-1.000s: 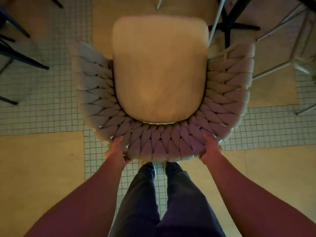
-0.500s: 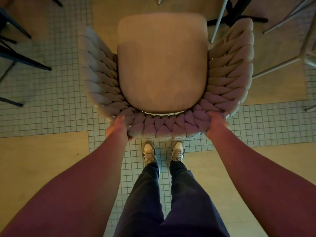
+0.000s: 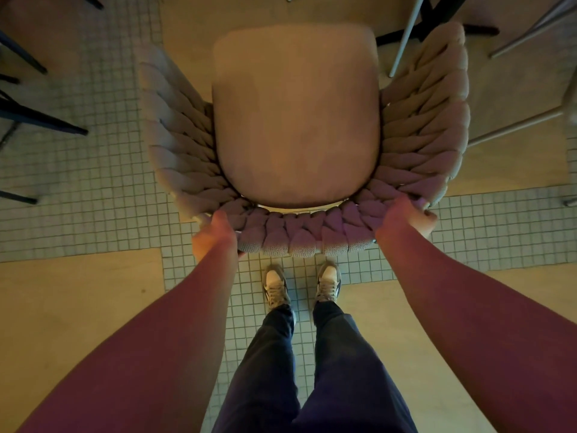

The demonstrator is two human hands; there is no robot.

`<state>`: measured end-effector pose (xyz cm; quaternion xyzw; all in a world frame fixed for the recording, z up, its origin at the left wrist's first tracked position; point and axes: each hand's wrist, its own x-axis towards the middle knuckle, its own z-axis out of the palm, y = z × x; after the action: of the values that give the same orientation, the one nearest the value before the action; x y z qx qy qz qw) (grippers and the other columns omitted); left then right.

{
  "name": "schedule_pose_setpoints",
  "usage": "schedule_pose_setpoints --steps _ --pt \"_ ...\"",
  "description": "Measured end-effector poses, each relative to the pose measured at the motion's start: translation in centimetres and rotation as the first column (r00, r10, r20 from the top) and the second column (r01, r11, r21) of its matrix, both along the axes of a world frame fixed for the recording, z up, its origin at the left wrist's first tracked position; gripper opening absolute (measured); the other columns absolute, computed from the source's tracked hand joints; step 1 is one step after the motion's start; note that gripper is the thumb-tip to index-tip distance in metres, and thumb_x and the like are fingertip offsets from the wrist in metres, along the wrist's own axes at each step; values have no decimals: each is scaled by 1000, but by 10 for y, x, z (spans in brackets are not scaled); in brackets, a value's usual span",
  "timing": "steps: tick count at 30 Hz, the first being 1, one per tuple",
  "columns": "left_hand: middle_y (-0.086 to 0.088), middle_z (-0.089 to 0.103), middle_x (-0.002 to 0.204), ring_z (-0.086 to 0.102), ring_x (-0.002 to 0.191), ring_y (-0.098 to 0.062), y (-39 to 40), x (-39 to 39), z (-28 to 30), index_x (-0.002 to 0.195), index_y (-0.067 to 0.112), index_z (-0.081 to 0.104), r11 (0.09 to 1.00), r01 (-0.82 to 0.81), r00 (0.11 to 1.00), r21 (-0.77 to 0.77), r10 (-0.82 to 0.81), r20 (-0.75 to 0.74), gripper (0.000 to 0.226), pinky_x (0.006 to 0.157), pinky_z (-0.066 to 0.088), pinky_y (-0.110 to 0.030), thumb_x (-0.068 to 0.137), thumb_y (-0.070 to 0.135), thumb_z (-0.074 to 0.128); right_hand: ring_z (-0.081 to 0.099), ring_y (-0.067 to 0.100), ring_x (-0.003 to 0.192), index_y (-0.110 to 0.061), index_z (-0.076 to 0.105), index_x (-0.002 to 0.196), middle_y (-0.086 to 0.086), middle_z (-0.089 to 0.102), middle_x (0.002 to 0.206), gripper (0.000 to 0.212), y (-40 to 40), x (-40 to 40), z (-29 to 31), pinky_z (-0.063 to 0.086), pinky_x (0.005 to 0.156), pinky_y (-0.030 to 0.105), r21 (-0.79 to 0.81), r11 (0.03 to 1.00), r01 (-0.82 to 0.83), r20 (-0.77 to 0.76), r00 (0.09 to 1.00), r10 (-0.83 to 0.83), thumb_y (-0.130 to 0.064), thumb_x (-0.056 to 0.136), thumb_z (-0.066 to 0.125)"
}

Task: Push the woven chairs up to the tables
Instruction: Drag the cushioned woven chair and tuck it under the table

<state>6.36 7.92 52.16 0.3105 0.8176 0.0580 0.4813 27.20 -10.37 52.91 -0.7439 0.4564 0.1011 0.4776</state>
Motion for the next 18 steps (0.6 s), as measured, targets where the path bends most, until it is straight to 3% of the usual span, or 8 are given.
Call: schedule_pose_setpoints --steps 4,6,9,11,14,16,18 --pt "-18 71 94 68 83 -37 -1 -2 -1 98 4 68 997 77 995 30 -74 -73 64 75 60 -49 68 57 45 61 23 80 -21 56 108 2 64 98 41 -1 -5 -10 43 70 29 -49 998 -28 37 999 30 -30 68 65" --pt "-17 70 97 68 84 -37 1 0 3 102 6 68 995 90 993 33 -87 -80 66 75 60 -50 69 58 44 63 23 84 -20 55 111 3 66 103 43 -2 -2 -11 47 73 31 -68 997 -43 51 998 47 -30 70 65" --pt "-12 69 95 68 80 -33 3 0 13 113 13 61 998 58 998 4 -58 15 60 65 60 -45 77 60 59 64 29 91 -16 53 113 7 66 106 44 -6 -3 -11 43 70 32 -118 987 -107 60 992 115 -30 72 61" --pt "-14 64 117 67 98 -36 14 -4 18 133 15 45 996 76 996 35 -77 32 73 73 59 -49 79 60 63 64 32 97 -18 49 122 9 65 112 52 -9 -2 -7 40 70 31 -152 971 -184 88 976 199 -29 72 61" --pt "-19 51 141 55 120 -42 56 -7 28 147 18 28 957 241 969 161 -230 -88 85 94 50 -53 80 57 64 61 32 106 -23 34 142 11 60 124 77 -23 27 2 43 77 34 -233 872 -431 137 873 468 -26 72 66" --pt "-20 50 141 53 122 -42 93 1 34 148 17 29 863 446 893 237 -411 -182 81 94 47 -49 83 49 65 61 33 105 -24 29 145 8 60 125 81 -32 68 7 42 77 35 -292 767 -572 139 768 625 -28 74 68" --pt "-22 50 139 51 122 -43 125 14 35 148 17 30 755 597 801 271 -540 -257 76 95 47 -50 85 41 66 60 35 105 -25 29 145 10 59 128 78 -31 118 12 41 74 35 -347 603 -719 86 616 783 -30 77 69"
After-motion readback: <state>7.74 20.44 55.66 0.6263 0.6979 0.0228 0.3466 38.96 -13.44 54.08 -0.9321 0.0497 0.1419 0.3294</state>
